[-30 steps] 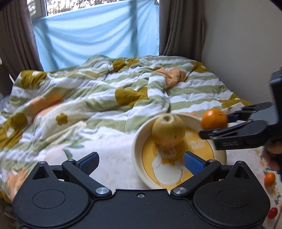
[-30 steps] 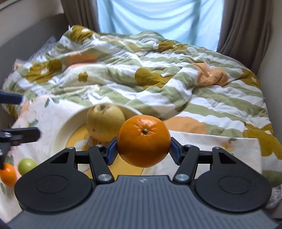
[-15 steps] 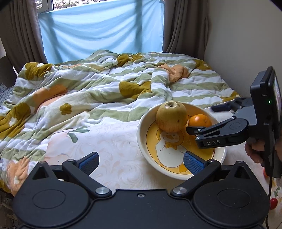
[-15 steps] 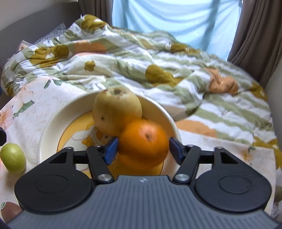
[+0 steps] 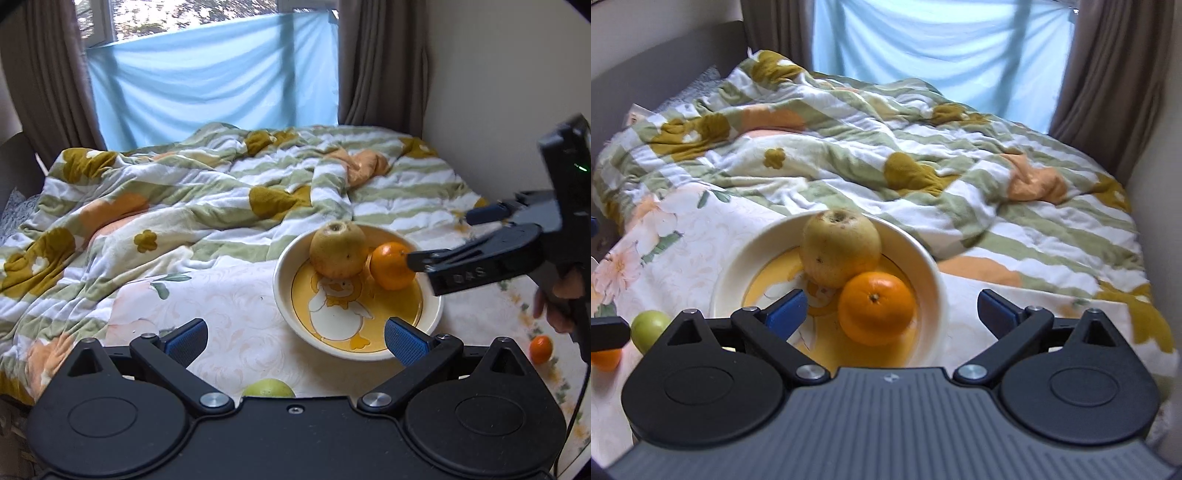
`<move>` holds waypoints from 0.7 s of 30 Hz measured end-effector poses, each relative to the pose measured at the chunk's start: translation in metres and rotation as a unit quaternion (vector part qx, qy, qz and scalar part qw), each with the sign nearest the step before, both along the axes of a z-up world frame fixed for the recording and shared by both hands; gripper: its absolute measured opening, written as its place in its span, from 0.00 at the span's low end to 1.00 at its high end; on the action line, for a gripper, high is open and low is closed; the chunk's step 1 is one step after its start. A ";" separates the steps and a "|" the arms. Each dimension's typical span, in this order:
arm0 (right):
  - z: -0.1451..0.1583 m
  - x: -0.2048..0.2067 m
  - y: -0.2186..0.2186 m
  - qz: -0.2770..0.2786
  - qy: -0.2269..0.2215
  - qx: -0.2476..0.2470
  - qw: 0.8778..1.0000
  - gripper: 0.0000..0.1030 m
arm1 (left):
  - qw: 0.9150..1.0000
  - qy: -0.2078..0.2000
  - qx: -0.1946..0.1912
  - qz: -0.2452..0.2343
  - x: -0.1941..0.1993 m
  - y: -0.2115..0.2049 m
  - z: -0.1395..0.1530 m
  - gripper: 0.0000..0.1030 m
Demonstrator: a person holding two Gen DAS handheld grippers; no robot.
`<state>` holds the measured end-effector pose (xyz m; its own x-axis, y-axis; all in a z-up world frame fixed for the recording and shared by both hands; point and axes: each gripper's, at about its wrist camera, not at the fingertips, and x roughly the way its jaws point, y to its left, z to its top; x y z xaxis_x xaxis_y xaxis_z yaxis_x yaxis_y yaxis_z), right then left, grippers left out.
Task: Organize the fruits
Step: 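Release the pear into the bowl with the left tool while the right tool releases the orange, then move both tools back and grasp a red cherry tomato with each tool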
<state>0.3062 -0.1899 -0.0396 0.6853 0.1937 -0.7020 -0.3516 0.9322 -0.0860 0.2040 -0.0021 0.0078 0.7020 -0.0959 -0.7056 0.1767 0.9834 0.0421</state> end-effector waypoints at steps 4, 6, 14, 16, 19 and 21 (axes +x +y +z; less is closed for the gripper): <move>0.022 -0.024 -0.016 -0.010 -0.009 0.009 1.000 1.00 | 1.000 -0.020 -0.002 0.007 -0.017 0.001 0.015 1.00; 0.034 -0.039 -0.025 -0.017 -0.013 0.012 1.000 1.00 | 0.999 -0.029 0.005 0.013 -0.027 -0.001 0.022 1.00; 0.076 -0.109 -0.060 -0.057 -0.025 0.013 0.998 1.00 | 0.998 -0.036 0.011 0.047 -0.074 -0.006 0.038 1.00; 0.083 -0.129 -0.069 -0.064 -0.028 0.024 0.997 1.00 | 0.997 -0.046 0.009 0.053 -0.088 -0.008 0.042 1.00; 0.092 -0.159 -0.079 -0.073 -0.035 0.025 0.996 1.00 | 0.997 -0.051 0.009 0.052 -0.108 -0.015 0.045 1.00; 0.095 -0.176 -0.084 -0.076 -0.038 0.018 0.996 1.00 | 0.997 -0.055 0.009 0.047 -0.121 -0.020 0.044 1.00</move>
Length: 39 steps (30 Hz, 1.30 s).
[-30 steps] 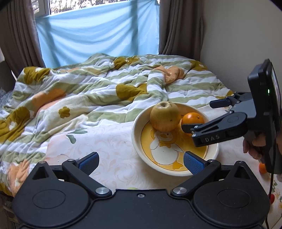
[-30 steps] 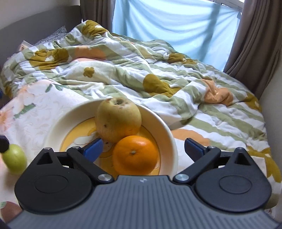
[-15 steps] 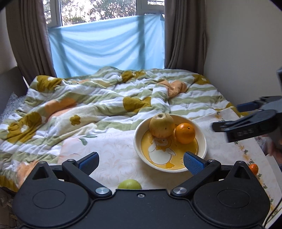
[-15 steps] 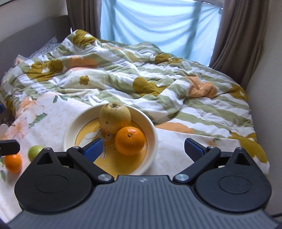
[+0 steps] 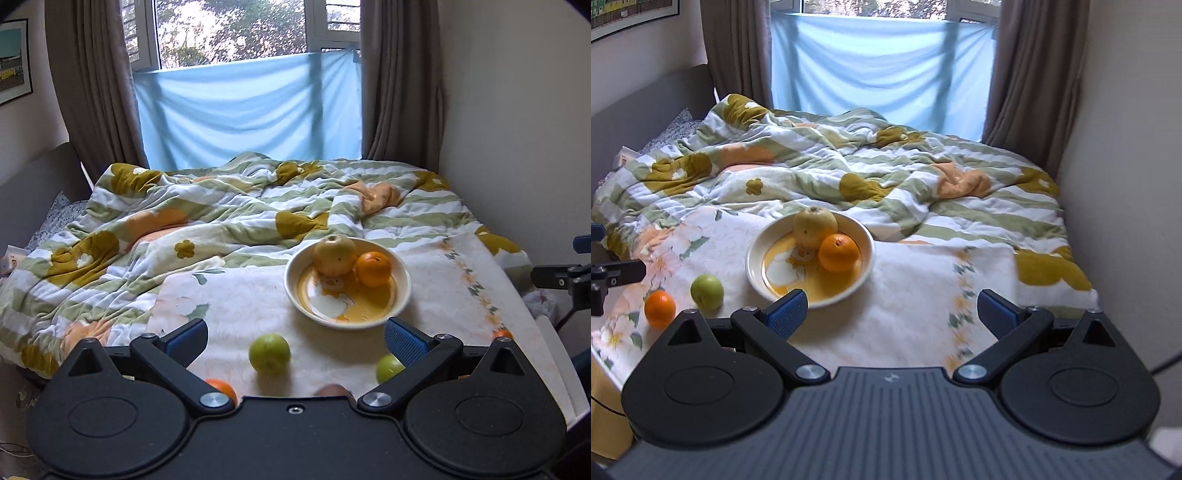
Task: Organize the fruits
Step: 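Move both tools back and grasp a red cherry tomato with each tool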
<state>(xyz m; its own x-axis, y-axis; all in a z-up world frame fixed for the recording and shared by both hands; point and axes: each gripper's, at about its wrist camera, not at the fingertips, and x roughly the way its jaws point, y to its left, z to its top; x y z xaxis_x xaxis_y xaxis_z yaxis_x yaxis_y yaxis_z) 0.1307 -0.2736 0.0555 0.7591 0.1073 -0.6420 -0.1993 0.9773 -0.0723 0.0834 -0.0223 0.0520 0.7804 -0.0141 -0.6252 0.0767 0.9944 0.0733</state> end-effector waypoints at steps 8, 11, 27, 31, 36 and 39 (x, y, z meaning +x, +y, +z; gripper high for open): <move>-0.020 -0.051 -0.023 -0.014 0.010 -0.012 1.000 1.00 | 0.999 0.023 0.007 -0.025 -0.032 -0.029 -0.028 1.00; -0.037 -0.062 -0.030 -0.024 0.027 -0.021 0.999 1.00 | 0.998 0.049 0.003 -0.051 -0.037 -0.041 -0.045 1.00; -0.126 -0.086 -0.053 -0.040 0.090 0.001 0.995 1.00 | 0.979 0.134 0.007 -0.155 0.000 -0.106 -0.133 0.90; -0.141 -0.082 -0.054 -0.044 0.100 0.009 0.994 1.00 | 0.978 0.135 0.015 -0.160 0.011 -0.117 -0.147 0.87; -0.154 -0.076 -0.048 -0.057 0.108 0.008 0.992 1.00 | 0.976 0.142 0.014 -0.167 0.022 -0.128 -0.158 0.79; -0.160 -0.074 -0.042 -0.054 0.110 0.005 0.992 1.00 | 0.975 0.145 0.010 -0.166 0.027 -0.131 -0.161 0.77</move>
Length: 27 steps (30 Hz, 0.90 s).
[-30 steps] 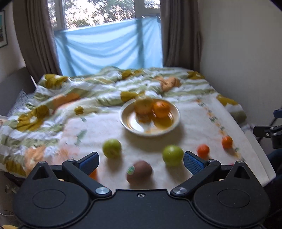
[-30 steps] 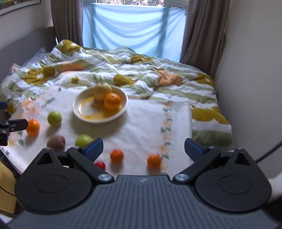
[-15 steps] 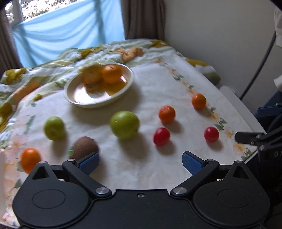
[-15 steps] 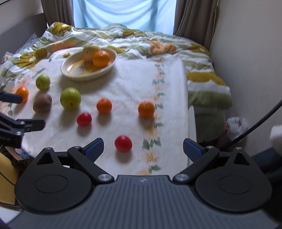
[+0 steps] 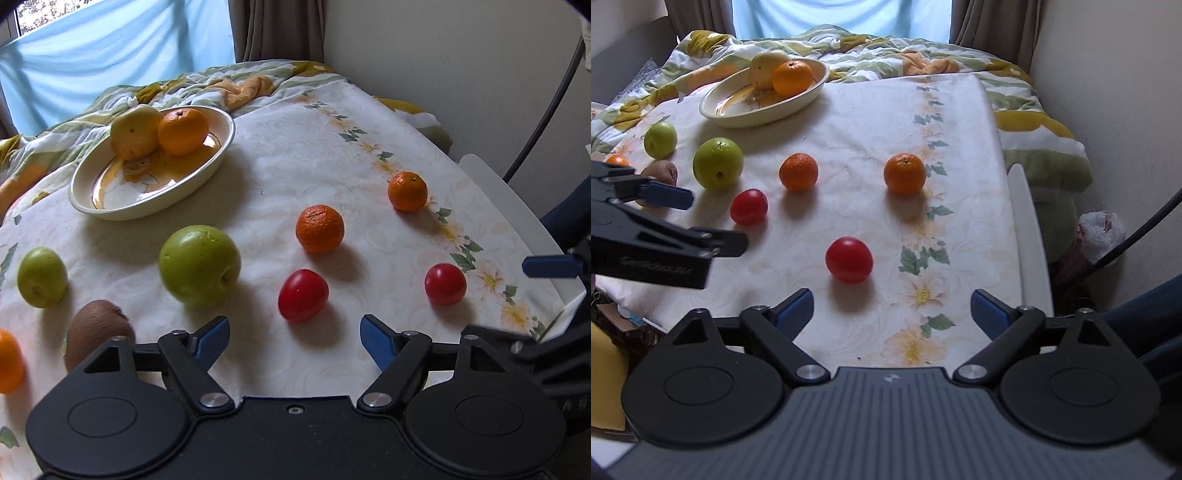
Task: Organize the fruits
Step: 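Move both tools back and grasp a red cherry tomato with each tool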
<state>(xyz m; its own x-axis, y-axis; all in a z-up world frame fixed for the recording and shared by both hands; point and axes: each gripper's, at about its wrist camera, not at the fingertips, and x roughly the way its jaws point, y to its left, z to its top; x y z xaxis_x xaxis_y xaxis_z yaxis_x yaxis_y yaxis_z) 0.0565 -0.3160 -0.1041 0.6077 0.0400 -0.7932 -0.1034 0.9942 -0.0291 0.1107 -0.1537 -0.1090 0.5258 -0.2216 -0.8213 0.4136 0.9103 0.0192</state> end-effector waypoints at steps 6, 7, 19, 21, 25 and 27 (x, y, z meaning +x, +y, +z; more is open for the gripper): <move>-0.004 0.001 -0.002 0.010 0.000 -0.006 1.000 1.00 | 1.000 -0.005 -0.003 0.000 0.006 -0.005 -0.004 0.65; -0.005 0.001 -0.003 0.009 0.001 -0.003 1.000 1.00 | 1.000 -0.005 -0.006 0.003 0.008 -0.005 -0.005 0.56; -0.009 0.011 0.004 0.004 0.011 0.019 1.000 0.90 | 1.000 0.006 -0.029 0.009 0.014 0.002 -0.006 0.34; -0.011 0.012 0.005 0.006 0.012 0.018 1.000 0.86 | 0.999 0.008 -0.030 0.011 0.013 0.004 -0.006 0.34; -0.013 0.016 0.006 0.007 0.014 0.020 1.000 0.85 | 0.999 0.011 -0.031 0.015 0.010 0.009 -0.006 0.34; -0.013 0.018 0.007 0.008 0.012 0.019 1.000 0.82 | 0.999 0.012 -0.033 0.017 0.008 0.012 -0.006 0.34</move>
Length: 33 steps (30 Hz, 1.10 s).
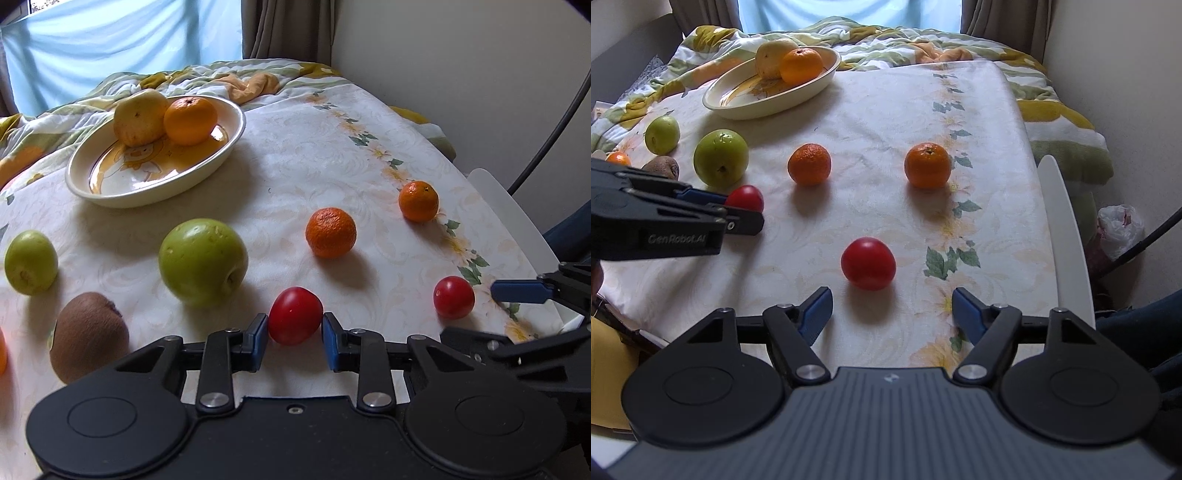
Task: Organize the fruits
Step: 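Move both tools back and grasp a red cherry tomato with each tool, then carry the tomato with the left tool while the right tool carries its tomato to the bowl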
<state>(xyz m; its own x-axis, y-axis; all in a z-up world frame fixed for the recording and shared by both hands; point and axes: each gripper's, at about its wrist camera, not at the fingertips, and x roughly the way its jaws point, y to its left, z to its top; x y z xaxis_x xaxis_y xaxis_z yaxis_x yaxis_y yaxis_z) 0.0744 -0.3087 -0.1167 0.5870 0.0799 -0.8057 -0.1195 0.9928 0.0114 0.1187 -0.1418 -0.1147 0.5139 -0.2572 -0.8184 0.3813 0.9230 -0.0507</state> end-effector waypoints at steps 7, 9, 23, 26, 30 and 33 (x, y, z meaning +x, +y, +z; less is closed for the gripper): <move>0.002 0.006 0.007 0.005 -0.004 0.006 1.000 0.71 | 1.000 0.000 0.002 0.006 -0.006 0.007 0.000 0.34; 0.001 0.007 0.010 0.007 -0.007 0.004 1.000 0.67 | 1.000 0.001 0.001 0.011 -0.007 0.011 0.000 0.34; 0.017 0.008 0.024 0.023 -0.026 -0.004 0.999 0.45 | 0.999 -0.012 -0.014 0.051 -0.029 0.044 0.025 0.33; 0.025 0.007 0.028 0.029 -0.034 -0.005 0.999 0.45 | 0.998 -0.015 -0.018 0.064 -0.034 0.051 0.036 0.33; 0.040 0.005 0.036 0.042 -0.041 -0.007 0.998 0.45 | 0.996 -0.021 -0.021 0.081 -0.041 0.061 0.052 0.33; 0.052 0.004 0.040 0.054 -0.045 -0.004 0.998 0.45 | 0.995 -0.026 -0.022 0.091 -0.045 0.070 0.066 0.33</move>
